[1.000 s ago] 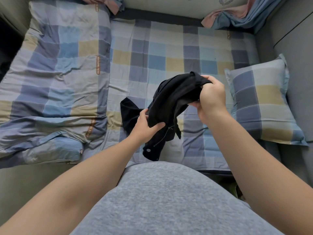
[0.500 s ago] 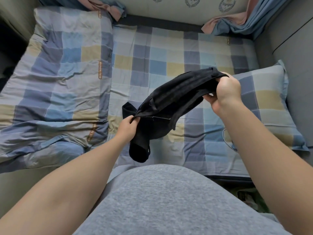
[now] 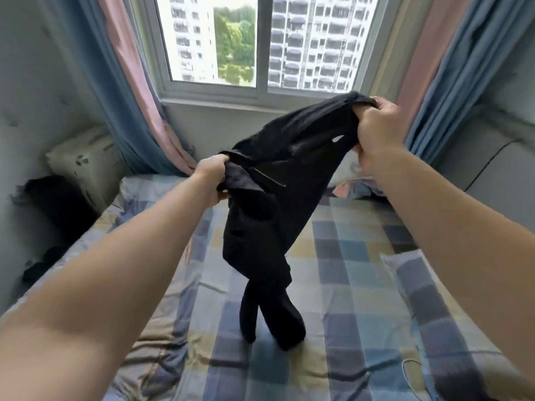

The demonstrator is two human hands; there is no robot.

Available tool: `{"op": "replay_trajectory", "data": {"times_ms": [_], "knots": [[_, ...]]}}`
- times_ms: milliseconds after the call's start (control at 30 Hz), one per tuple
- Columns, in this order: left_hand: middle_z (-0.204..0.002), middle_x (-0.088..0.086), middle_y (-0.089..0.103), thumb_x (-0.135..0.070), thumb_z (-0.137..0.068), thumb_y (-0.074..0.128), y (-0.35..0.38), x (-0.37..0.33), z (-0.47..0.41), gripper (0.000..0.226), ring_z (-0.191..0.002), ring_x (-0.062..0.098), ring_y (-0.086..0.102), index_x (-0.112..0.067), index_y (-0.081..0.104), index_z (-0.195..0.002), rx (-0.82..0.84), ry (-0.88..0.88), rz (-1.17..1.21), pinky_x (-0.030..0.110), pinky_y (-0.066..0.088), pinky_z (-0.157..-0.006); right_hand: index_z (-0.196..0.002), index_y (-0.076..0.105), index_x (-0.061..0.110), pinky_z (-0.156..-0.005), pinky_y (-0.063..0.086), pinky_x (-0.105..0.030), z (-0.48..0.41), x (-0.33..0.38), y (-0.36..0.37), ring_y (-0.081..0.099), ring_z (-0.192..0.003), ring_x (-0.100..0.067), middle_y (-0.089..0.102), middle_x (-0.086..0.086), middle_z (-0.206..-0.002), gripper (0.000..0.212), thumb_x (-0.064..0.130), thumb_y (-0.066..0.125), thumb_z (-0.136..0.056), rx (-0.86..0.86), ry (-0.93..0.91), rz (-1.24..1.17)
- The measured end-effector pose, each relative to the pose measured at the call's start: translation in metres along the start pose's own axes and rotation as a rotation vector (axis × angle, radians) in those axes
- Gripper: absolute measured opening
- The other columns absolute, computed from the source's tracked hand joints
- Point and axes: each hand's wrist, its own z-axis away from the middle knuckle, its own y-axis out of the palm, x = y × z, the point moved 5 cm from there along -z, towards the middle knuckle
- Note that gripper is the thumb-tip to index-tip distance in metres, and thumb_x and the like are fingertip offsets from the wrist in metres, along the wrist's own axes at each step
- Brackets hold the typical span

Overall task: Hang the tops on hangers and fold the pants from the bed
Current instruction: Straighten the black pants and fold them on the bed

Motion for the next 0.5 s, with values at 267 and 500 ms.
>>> {"op": "replay_trajectory", "data": {"times_ms": [267, 500], "knots": [[-0.061, 0.002, 0.066, -0.032, -0.088, 0.064, 0.019, -0.206, 0.063, 0.015, -0.049, 0.018, 0.065, -0.017, 0.063, -0.083, 0.241, 0.106, -0.018, 0.027, 0.054, -0.061, -0.095, 0.067, 0.012, -0.058, 0.059, -0.036, -0.042, 0.197, 0.037, 0.070, -0.065, -0.018, 0.067, -0.007, -0.082, 0.016, 0.004, 0.054, -0.093, 0.004, -0.354, 0.085], [-0.059, 0.006, 0.065, -0.012, -0.087, 0.058, 0.011, -0.302, 0.094, 0.012, -0.049, 0.024, 0.065, -0.008, 0.063, -0.076, 0.251, 0.191, -0.101, 0.032, 0.052, -0.067, -0.112, 0.064, 0.007, -0.068, 0.063, -0.048, -0.066, 0.304, 0.039, 0.071, -0.085, -0.031, 0.068, -0.017, -0.111, 0.022, 0.003, 0.059, -0.091, -0.006, -0.423, 0.185]]}}
